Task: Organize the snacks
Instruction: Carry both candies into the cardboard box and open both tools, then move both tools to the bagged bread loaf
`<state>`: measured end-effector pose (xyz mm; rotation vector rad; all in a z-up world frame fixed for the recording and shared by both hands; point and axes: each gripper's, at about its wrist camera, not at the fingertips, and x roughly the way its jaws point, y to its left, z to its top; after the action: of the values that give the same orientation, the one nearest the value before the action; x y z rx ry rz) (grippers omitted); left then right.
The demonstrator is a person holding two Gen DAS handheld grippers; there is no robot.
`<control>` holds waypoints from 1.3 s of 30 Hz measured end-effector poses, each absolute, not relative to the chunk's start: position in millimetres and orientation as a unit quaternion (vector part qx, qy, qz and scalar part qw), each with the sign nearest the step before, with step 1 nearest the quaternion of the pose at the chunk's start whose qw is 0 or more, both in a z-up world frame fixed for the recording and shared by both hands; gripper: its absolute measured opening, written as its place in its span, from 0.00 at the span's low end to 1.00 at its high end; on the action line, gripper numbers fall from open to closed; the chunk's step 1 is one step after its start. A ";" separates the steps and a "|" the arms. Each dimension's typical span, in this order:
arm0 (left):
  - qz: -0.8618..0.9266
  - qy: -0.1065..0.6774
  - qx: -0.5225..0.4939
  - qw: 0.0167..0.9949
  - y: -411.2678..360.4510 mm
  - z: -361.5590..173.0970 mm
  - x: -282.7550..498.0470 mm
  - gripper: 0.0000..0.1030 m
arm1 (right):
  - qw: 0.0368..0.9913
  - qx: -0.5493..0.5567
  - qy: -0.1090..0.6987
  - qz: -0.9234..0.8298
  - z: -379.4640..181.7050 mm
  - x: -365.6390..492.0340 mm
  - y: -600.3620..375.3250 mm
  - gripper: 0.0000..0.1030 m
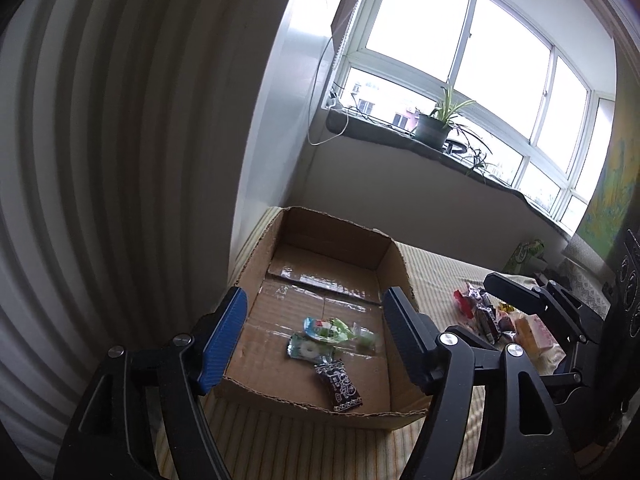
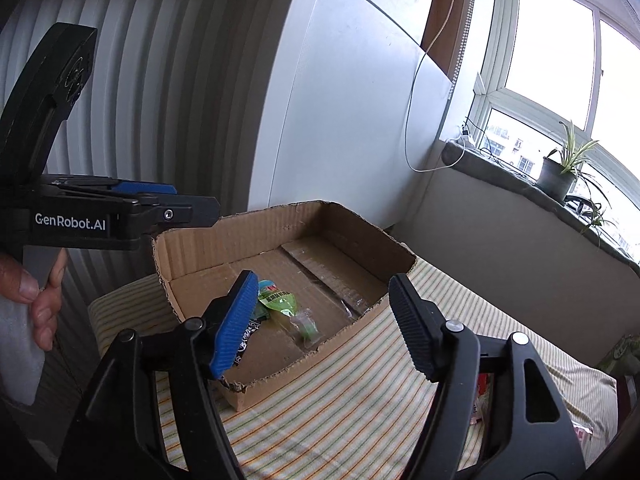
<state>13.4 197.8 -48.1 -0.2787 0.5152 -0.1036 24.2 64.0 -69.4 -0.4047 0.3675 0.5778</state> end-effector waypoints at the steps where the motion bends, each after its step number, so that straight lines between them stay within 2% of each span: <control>1: -0.053 0.254 -0.133 0.957 193.5 -45.5 12.6 0.69 | 0.923 -0.195 0.177 0.280 -68.2 22.7 60.0 0.69; 11: -0.098 0.263 -0.078 0.957 117.8 -27.3 13.6 0.70 | 0.943 -0.148 0.172 0.242 -63.4 13.8 -12.6 0.69; 17: -0.166 0.281 -0.030 0.945 41.8 -28.3 18.8 0.70 | 0.961 -0.106 0.181 0.183 -69.5 6.5 -94.2 0.73; 25: -0.243 0.296 0.013 0.923 -48.3 -28.3 18.5 0.70 | 0.975 -0.061 0.202 0.075 -82.0 -8.6 -215.2 0.73; 35: -0.281 0.329 0.035 0.901 -100.9 -44.9 13.9 0.70 | 0.970 -0.012 0.241 0.014 -104.9 -25.9 -295.6 0.74; 39: -0.289 0.345 0.040 0.892 -115.5 -57.6 17.5 0.70 | 0.968 -0.003 0.249 0.020 -110.3 -18.8 -299.4 0.86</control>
<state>17.5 -115.5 -57.6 0.0833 0.7153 -0.6005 -18.8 -299.4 -110.3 -0.0070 0.5035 0.0408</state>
